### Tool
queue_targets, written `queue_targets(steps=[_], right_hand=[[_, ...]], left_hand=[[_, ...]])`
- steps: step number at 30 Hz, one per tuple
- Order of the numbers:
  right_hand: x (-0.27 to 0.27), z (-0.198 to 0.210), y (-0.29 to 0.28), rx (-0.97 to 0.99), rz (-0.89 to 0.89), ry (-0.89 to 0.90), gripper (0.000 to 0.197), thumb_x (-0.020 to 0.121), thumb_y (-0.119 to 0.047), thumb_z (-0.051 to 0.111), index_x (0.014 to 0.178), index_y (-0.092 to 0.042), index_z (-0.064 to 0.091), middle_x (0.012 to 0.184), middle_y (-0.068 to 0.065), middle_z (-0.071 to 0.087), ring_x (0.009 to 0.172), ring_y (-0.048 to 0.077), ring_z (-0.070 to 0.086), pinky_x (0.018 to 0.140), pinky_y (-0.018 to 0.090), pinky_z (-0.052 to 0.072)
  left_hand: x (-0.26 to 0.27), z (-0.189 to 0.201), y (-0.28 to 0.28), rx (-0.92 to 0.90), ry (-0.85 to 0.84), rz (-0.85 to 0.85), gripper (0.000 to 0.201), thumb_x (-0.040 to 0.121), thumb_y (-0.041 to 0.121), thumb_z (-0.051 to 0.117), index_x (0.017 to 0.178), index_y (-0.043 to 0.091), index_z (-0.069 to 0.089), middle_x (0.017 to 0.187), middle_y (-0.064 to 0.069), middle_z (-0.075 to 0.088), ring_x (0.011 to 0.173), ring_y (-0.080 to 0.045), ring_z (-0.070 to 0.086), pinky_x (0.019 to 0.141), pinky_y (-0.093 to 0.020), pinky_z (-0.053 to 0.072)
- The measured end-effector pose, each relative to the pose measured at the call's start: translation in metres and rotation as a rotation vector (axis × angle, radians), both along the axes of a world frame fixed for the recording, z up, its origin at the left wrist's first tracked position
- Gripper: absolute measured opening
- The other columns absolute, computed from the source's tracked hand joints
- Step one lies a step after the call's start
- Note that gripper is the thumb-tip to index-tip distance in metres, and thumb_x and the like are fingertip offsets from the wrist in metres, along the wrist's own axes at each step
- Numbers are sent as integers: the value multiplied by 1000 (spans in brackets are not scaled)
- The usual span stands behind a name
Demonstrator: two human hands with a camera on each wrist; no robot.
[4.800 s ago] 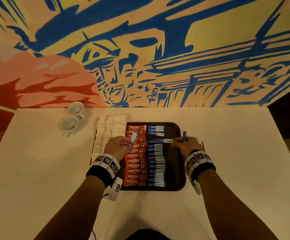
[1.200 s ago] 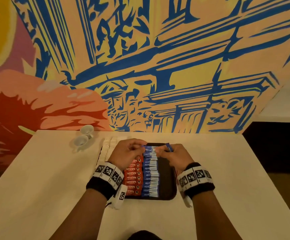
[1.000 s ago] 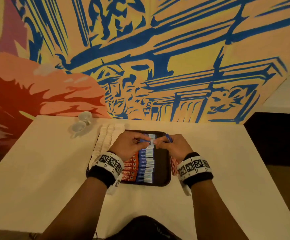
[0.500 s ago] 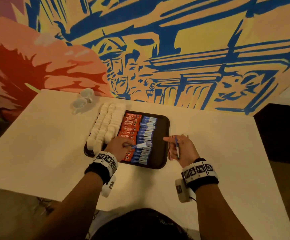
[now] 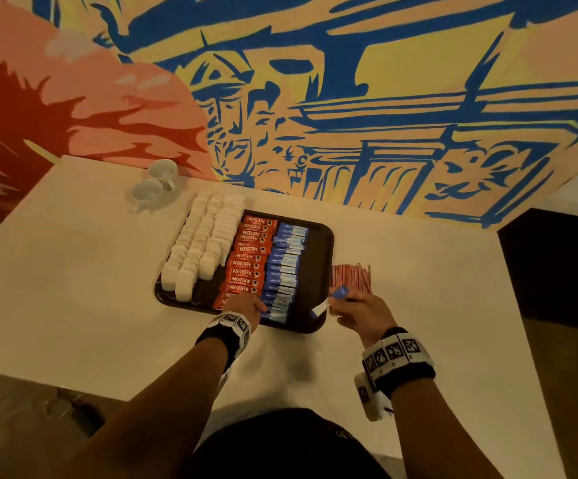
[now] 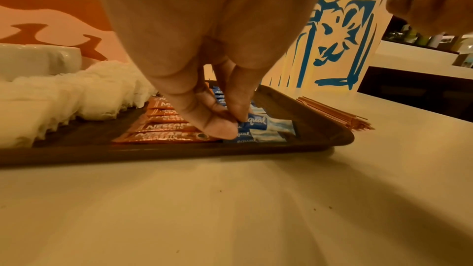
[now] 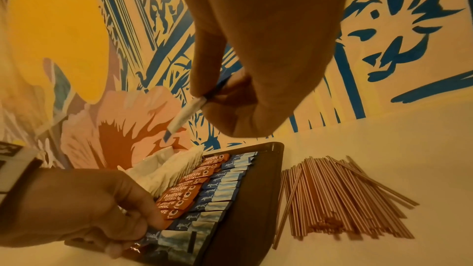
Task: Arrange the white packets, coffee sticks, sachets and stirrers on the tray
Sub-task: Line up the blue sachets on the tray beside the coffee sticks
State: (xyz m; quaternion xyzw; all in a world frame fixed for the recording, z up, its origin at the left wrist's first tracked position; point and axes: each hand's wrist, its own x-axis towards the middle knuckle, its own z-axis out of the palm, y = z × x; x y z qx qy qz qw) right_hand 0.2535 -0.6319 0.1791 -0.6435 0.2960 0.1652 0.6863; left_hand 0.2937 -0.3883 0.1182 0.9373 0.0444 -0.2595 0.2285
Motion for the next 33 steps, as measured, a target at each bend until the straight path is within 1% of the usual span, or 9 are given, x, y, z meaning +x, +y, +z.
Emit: queue_targets(steps=[3,8,12,16,20,23,27,29,33], right_hand=[[1,2,5,31,-25,-20,14,88,2,73,93,-10,77,80,6,71,80,21,64,73,28,54],[2,5,7,142,-87,-18,14,89,9,68,100,1,74,99,20,73,91,30,72,80,32,61],[1,6,10,195,-102,-26,15,89,4,71,104,4,73,103,27,74,93,32,75,83,31,61],[2,12,11,242,-104,-26,18,92,-6,71,105,6,73,101,22,76,93,29,76,81,30,61],[0,15,11,153,-2,-89,18,90,9,66,101,0,77,99,19,77,91,26,75,76,24,59],[1,15,11,32,74,-114,30,81,12,73,101,-10,79,102,15,77,93,26,72,76,27,56],[6,15,11,-187,157,-178,34,76,1,83,95,-27,78,98,-1,76,96,24,70,83,39,57],[8,18,14,-245,204,-221,35,77,0,84,96,-29,76,95,-5,76,95,18,71,83,34,57],[12,21,23,-188,222,-274,35,78,1,84,102,-24,75,94,-5,79,98,15,74,76,21,57]], left_hand=[[4,0,-1,7,10,-9,24,99,10,56,110,20,75,130,-5,60,117,-26,54,98,-27,42],[8,5,-2,61,46,-102,26,100,12,55,121,18,70,135,-6,58,124,-27,52,106,-30,39],[10,7,-2,87,17,-108,23,96,9,61,115,17,71,128,-7,62,117,-27,56,101,-33,45],[11,11,-4,102,-10,-114,27,94,10,65,120,15,69,128,-7,61,117,-27,56,100,-32,46],[9,18,-3,87,-31,-96,23,94,16,65,117,15,69,125,-7,61,115,-28,57,98,-33,47],[12,30,-4,-85,-62,24,20,98,33,60,107,18,70,109,-2,65,103,-24,61,91,-35,49],[12,63,-6,-734,160,267,36,101,44,53,106,13,71,95,-4,70,86,-18,64,78,-32,55],[7,79,-5,-907,222,276,34,99,41,58,109,12,72,94,-3,72,83,-17,66,81,-33,55],[-1,98,-8,-954,153,128,16,95,15,66,109,11,72,97,-7,71,79,-12,67,78,-27,56]])
